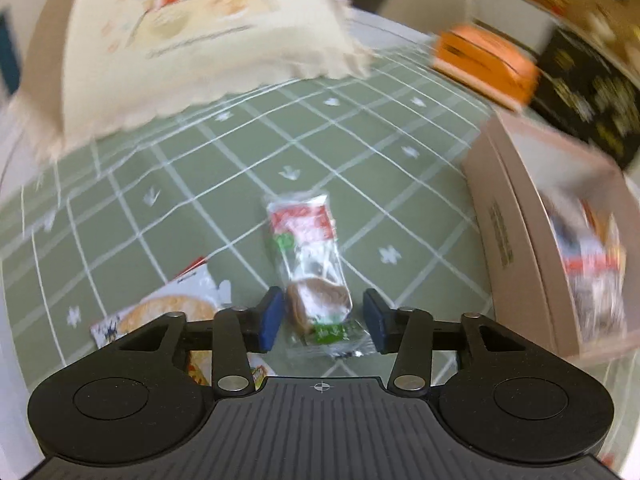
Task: Organize snacks
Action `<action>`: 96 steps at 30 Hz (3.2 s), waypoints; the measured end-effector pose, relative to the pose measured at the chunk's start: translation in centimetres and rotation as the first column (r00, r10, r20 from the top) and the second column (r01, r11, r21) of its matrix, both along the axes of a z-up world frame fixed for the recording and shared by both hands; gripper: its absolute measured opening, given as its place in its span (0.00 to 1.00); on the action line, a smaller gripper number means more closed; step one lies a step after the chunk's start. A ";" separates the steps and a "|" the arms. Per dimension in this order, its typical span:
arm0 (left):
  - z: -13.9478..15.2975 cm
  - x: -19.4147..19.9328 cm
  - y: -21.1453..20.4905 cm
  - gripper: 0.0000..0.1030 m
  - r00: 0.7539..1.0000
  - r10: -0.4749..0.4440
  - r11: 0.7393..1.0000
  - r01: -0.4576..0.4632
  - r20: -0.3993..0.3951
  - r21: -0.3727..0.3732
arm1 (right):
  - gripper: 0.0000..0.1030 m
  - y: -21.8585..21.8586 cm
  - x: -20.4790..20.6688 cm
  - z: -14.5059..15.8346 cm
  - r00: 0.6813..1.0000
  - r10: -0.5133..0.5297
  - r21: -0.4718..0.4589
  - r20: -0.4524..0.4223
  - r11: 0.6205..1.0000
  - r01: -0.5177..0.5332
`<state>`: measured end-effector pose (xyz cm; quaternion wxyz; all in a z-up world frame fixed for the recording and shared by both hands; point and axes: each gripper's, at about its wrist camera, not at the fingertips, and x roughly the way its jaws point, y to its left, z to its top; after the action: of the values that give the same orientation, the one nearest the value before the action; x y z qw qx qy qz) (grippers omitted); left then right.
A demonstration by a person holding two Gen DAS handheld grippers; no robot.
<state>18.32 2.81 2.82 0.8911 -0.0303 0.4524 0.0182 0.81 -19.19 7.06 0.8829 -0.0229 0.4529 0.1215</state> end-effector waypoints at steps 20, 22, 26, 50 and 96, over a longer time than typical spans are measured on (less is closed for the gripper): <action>0.4 -17.5 -0.1 0.44 0.990 -0.136 0.990 0.134 -0.045 -0.044 | 0.81 -1.0 1.7 -4.1 0.945 -0.255 0.227 -0.207 0.927 0.300; 0.4 -17.2 -0.1 0.47 0.989 -0.143 0.989 0.141 -0.047 -0.042 | 0.81 0.0 2.4 -4.2 0.943 -0.264 0.198 -0.204 0.932 0.304; 0.3 -16.8 -0.3 0.47 0.984 -0.170 0.985 0.169 -0.043 -0.038 | 0.14 0.7 2.5 -3.9 0.963 -0.192 0.197 -0.189 0.953 0.228; 0.5 -18.3 0.9 0.39 0.991 -0.122 0.987 0.115 -0.059 -0.115 | 0.52 5.8 -1.8 -3.3 0.961 0.208 -0.141 -0.180 0.962 -0.235; 4.9 -23.2 3.5 0.40 0.982 0.175 0.879 -0.126 0.065 -0.460 | 0.73 0.3 8.5 12.0 0.982 0.071 0.121 0.173 0.988 -0.093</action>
<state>-4.91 6.34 7.68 0.8776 -0.2737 0.3930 -0.0202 9.29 -18.89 19.05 0.9120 0.0051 0.3665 0.1843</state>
